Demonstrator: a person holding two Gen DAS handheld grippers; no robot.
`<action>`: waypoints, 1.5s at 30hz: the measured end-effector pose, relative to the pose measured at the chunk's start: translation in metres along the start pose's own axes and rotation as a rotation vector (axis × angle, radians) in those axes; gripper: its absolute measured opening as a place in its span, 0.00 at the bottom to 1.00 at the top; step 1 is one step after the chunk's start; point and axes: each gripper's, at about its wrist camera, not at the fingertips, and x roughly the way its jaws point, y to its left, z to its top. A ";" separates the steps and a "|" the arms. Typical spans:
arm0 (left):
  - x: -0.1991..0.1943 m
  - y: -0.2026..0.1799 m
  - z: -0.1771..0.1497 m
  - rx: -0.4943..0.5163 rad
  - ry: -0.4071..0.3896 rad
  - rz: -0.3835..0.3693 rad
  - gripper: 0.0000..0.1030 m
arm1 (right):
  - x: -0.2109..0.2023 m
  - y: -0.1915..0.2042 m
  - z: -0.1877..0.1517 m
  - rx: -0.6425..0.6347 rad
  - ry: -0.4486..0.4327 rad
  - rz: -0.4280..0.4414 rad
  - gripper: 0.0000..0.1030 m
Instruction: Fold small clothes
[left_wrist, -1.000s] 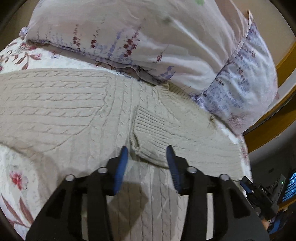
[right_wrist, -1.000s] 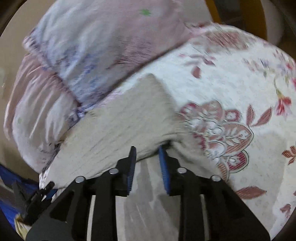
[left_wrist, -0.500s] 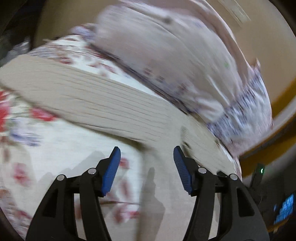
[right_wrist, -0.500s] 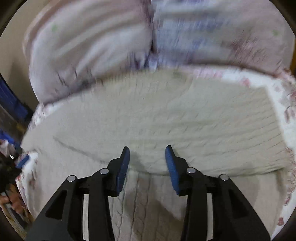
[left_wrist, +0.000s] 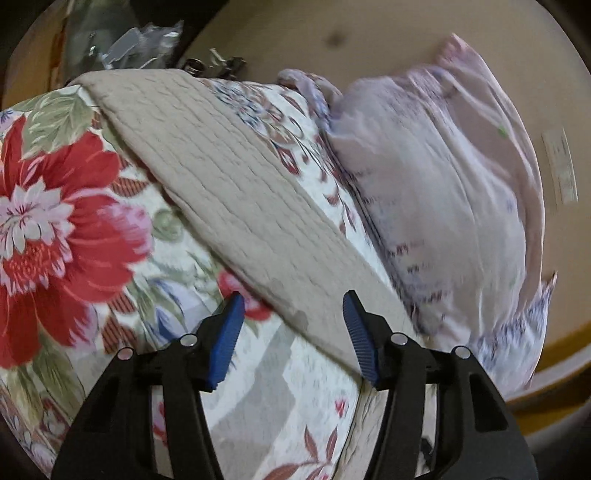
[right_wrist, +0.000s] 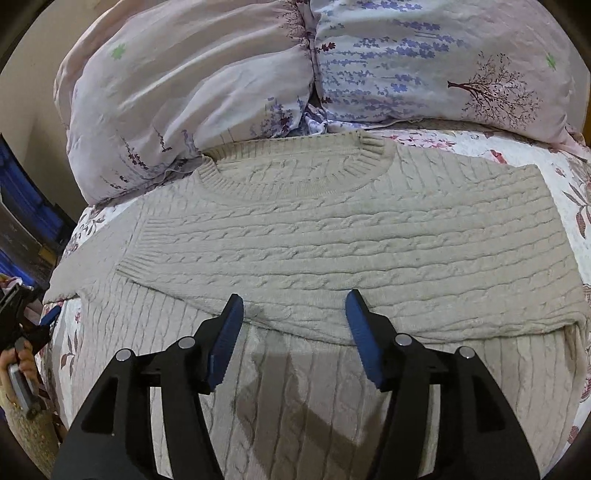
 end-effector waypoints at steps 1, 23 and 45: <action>0.001 0.003 0.004 -0.021 -0.005 -0.005 0.51 | 0.000 0.000 0.000 -0.001 -0.002 0.000 0.60; -0.004 -0.011 0.032 -0.037 -0.074 -0.093 0.06 | -0.017 -0.019 -0.001 0.059 -0.039 0.063 0.61; 0.093 -0.218 -0.177 0.519 0.229 -0.378 0.06 | -0.048 -0.071 -0.016 0.146 -0.090 0.042 0.61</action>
